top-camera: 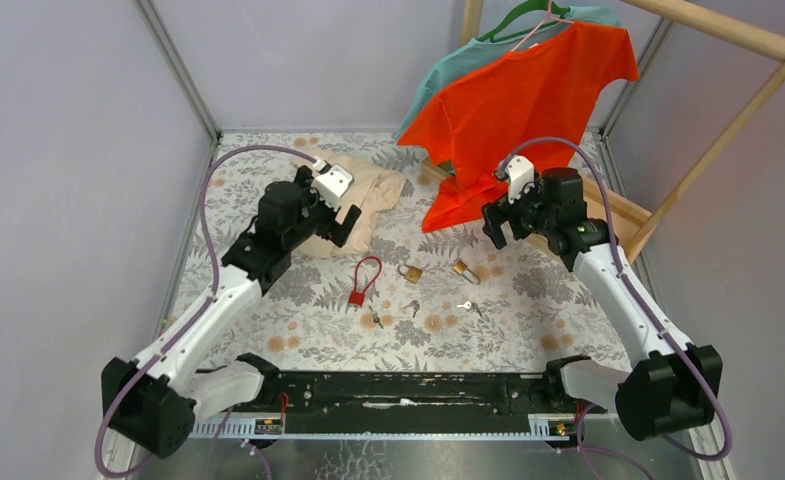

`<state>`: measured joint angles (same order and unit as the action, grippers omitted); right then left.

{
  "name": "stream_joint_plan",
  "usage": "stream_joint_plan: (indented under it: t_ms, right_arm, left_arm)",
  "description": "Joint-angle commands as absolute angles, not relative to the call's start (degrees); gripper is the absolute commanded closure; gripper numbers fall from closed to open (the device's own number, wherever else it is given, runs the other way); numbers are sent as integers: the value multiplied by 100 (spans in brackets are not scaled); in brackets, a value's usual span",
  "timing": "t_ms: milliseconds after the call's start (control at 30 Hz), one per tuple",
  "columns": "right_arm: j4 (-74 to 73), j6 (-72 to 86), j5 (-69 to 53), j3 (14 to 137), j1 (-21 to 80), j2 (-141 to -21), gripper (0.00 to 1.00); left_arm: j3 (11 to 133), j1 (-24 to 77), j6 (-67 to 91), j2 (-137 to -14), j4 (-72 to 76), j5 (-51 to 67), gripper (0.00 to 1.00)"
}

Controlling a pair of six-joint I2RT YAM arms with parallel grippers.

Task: Lock with the key
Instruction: Reset both arms

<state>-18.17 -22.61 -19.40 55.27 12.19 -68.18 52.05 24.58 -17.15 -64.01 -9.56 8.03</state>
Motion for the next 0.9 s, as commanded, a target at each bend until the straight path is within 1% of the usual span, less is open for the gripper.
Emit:
stream_joint_plan:
  t_ms: [0, 167, 300, 467, 533, 667, 767, 867]
  right_arm:
    - [-1938, -1837, -1146, 5882, 1200, -6417, 1]
    - [-1866, -1724, -1033, 5914, 1192, -6208, 1]
    - [-1768, -1806, -887, 5784, 1189, -6133, 1]
    - [-1163, -1372, -761, 5445, 1190, -5910, 1]
    - [-1306, -1309, -715, 5669, 1188, -6015, 1]
    - [-2176, -1271, -727, 6591, 1191, -6540, 1]
    - [-2348, -1195, -838, 6767, 1195, -6686, 1]
    - [-2291, -1098, -780, 6773, 1192, -6641, 1]
  left_arm:
    - [5002, 2369, -1786, -5902, -563, -31, 0]
    - [4890, 2178, -1745, -5454, -738, -622, 0]
    - [4792, 1917, -1609, -5121, -905, -808, 0]
    - [4620, 1771, -1469, -4678, -848, -1004, 0]
    - [4658, 1756, -1512, -4609, -854, -976, 0]
    - [4796, 1740, -1402, -4508, -791, -1143, 0]
    - [4752, 1731, -1035, -4369, -598, -1273, 0]
    - [4604, 1726, -476, -4249, -389, -1893, 0]
